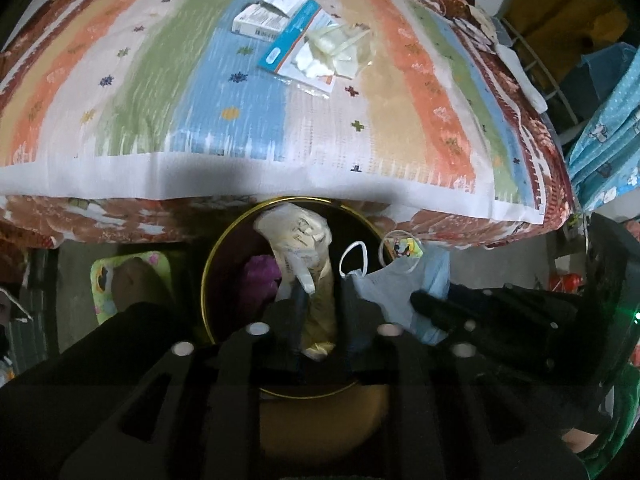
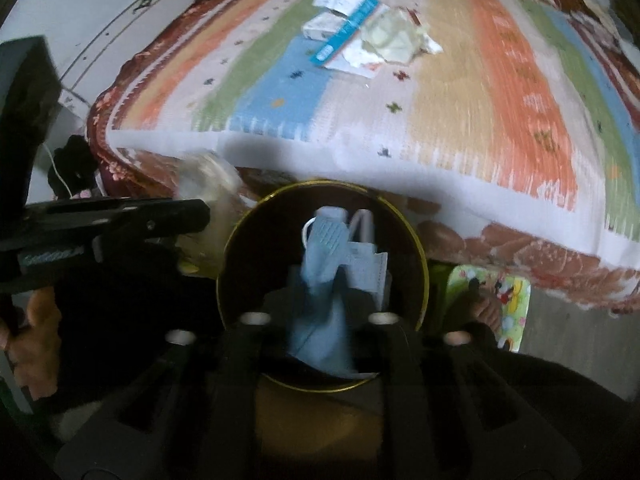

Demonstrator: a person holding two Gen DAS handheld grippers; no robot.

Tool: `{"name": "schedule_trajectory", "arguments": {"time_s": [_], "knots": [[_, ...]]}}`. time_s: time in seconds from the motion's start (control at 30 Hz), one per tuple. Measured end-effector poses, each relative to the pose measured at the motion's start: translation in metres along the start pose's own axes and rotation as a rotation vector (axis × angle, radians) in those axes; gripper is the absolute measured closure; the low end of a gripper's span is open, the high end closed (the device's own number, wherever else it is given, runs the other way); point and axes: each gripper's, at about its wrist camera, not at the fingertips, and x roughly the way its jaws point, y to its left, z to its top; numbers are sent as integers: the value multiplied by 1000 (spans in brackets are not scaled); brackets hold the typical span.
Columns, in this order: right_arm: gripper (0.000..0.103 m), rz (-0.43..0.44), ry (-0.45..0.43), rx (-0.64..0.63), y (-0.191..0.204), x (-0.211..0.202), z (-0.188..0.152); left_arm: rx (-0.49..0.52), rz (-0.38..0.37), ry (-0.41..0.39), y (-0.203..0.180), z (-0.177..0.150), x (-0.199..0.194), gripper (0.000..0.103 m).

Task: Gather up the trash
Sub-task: 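Carry the wrapper and mask to the bin and release both, then move both open tools back toward the medicine box and papers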

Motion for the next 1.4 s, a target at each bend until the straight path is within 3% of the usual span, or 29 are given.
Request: {"name": "schedule_trajectory", "arguments": {"time_s": [0.07, 0.37, 0.47, 0.83, 0.97, 1.07, 1.23, 1.4], "knots": [[71, 3, -3, 10, -2, 0, 1, -15, -3, -8, 2, 2, -1, 57], [62, 5, -33, 11, -1, -5, 3, -72, -17, -51, 11, 7, -9, 52], [57, -2, -51, 12, -2, -8, 6, -85, -12, -76, 13, 11, -14, 42], [39, -25, -167, 3, -11, -32, 31, -155, -19, -176, 29, 31, -33, 23], [35, -38, -187, -13, -13, -38, 42, -153, -3, -237, 32, 43, -45, 20], [33, -37, -201, -30, -13, -42, 49, -135, -25, -246, 31, 51, -49, 20], [28, -77, -229, -75, -11, -48, 60, -140, -16, -262, 32, 61, -50, 11], [18, -90, -255, -98, -12, -53, 75, -124, -1, -298, 30, 78, -57, 6]]}}
